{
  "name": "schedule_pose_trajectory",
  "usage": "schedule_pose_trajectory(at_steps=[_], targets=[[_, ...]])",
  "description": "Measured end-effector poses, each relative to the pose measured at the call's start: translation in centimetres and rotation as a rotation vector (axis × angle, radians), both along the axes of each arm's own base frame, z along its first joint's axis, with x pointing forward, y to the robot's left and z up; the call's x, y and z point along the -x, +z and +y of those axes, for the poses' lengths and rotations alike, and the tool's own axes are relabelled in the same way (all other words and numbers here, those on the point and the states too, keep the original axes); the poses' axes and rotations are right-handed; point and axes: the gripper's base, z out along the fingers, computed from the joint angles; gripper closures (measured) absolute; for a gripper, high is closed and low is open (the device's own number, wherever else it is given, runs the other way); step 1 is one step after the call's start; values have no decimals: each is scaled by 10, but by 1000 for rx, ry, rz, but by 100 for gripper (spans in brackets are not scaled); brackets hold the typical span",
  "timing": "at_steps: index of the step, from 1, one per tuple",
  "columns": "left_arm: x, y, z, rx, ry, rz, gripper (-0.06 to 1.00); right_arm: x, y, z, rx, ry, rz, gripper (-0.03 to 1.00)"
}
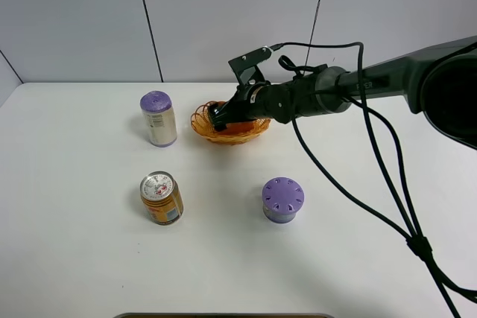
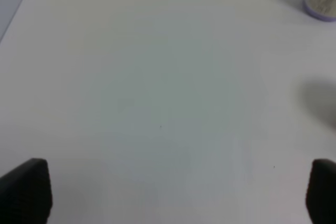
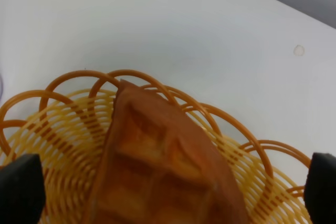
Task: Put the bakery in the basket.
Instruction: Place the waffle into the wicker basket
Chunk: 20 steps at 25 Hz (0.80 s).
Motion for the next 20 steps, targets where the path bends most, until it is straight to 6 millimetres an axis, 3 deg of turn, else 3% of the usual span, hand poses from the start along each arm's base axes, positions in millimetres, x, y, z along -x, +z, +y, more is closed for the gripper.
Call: schedule_pose_trajectory(at_steps=[4,8,14,20], targets=[[0,0,0,0,0,0,-4,0,0,0,3,1,5,-2],[0,0,0,0,0,0,-4,3,16,-1,2,4,11,-2],[0,0,0,0,0,0,-4,12,70,-6,-24,12,-21,-2],[0,0,0,0,0,0,-4,30,143,-17,-62,31,-119,-2]])
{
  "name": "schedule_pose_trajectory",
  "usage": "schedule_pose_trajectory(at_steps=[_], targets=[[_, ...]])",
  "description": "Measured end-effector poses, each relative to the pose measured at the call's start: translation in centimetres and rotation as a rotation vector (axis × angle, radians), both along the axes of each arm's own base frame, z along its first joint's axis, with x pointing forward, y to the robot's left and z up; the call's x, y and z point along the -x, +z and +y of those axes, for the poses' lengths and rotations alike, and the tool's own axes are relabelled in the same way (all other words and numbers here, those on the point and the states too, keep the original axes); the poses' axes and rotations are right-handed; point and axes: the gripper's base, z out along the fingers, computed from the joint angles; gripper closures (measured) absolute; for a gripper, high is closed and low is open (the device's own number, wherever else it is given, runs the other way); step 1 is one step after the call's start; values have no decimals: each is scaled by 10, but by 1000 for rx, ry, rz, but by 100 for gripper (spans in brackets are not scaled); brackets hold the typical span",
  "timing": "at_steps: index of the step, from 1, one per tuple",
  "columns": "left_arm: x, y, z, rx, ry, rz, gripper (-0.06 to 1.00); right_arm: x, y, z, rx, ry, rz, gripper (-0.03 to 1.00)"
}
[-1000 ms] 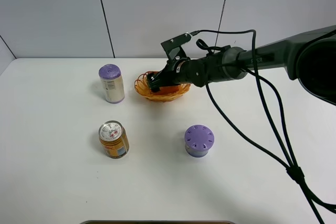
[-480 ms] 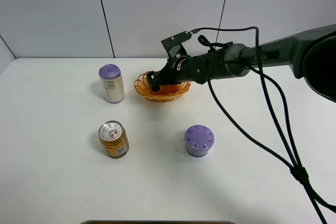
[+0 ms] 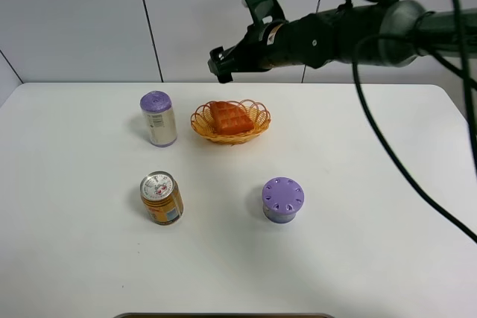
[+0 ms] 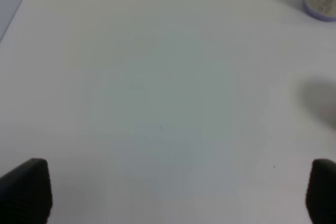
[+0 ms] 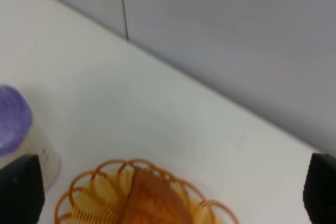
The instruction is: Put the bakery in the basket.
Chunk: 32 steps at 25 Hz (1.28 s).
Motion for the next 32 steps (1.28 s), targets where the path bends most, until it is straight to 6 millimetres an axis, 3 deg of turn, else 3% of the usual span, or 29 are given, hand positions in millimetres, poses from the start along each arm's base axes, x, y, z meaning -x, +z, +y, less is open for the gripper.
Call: schedule_pose_trajectory(at_steps=[7,15,26,32], targets=[[0,0,0,0,0,0,-4,37,77,-22,-12,19,-88,-2],[0,0,0,0,0,0,-4,89,140,-57,26,26,-133,-2],[0,0,0,0,0,0,-4,180,214,-122,34,-31,-297,-2],[0,0,0,0,0,0,-4,229,235,-165,61,-118,-365,-2]])
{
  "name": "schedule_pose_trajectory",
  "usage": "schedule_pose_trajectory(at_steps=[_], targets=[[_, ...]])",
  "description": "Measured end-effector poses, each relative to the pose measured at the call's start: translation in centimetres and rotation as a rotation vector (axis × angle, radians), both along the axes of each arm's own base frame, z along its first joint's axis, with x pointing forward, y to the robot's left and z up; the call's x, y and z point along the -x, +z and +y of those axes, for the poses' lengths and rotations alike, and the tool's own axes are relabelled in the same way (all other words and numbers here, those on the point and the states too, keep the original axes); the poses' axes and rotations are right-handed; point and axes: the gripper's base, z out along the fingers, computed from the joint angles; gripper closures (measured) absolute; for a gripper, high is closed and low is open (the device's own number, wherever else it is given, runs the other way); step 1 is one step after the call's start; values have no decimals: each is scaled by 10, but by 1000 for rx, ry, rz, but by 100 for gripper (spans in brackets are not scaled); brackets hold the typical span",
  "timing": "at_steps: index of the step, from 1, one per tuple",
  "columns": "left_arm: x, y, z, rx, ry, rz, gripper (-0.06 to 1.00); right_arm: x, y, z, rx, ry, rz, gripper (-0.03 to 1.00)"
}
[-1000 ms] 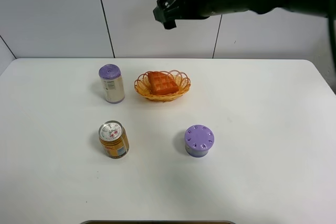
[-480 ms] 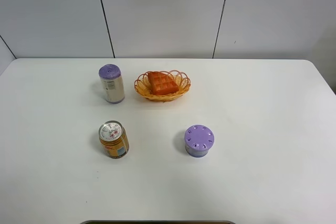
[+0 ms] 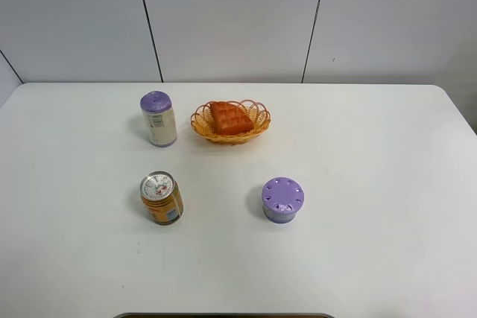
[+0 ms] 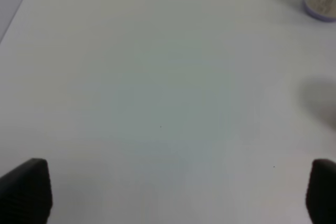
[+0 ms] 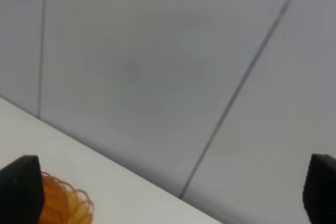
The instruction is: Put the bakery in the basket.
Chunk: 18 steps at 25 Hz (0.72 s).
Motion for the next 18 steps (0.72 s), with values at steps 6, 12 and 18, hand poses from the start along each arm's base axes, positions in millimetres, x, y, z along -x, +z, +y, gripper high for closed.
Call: schedule_pose_trajectory(at_steps=[6,12,18], targets=[[0,0,0,0,0,0,-4,43,8,-49,-17,-234,-28,-2],[0,0,0,0,0,0,-4,103,7,-72,-37,-369,-57,-2],[0,0,0,0,0,0,-4,152,1,-70,-121,-392,-89,-2]])
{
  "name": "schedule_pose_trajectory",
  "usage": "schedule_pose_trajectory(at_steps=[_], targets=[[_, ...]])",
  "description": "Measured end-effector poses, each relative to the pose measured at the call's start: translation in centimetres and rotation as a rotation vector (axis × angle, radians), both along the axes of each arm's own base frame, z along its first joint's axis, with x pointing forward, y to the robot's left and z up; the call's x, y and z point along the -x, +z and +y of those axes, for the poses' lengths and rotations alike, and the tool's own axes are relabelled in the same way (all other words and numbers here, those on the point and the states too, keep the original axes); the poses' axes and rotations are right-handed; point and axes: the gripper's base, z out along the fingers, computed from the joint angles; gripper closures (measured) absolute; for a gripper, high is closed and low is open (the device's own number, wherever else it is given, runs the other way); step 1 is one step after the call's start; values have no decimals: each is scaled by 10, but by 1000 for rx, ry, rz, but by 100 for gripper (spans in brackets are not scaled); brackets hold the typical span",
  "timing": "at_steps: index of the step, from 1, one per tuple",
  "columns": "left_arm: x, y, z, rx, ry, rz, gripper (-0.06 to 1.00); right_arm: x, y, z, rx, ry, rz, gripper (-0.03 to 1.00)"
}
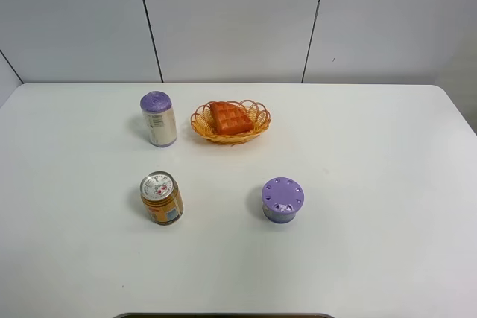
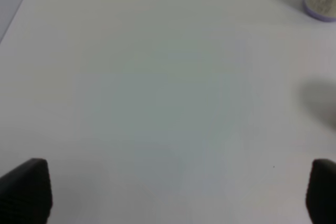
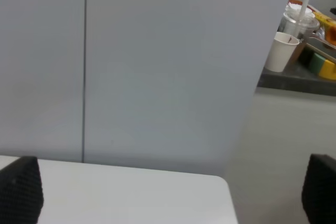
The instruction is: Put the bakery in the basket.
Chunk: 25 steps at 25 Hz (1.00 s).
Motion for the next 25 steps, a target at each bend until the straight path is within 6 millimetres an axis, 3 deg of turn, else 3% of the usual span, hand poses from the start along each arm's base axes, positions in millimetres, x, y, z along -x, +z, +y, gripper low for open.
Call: schedule_pose_trajectory(at_steps=[7,13,18,25], targets=[[0,0,0,0,0,0,-4,37,-9,5,-37,19,-29,-2],[0,0,0,0,0,0,-4,53,-21,9,-52,0,-2,-2],[0,0,0,0,0,0,-4,46,-56,9,-59,-1,78,-2],[0,0,0,0,0,0,-4,14,-122,9,-65,-6,244,-3]])
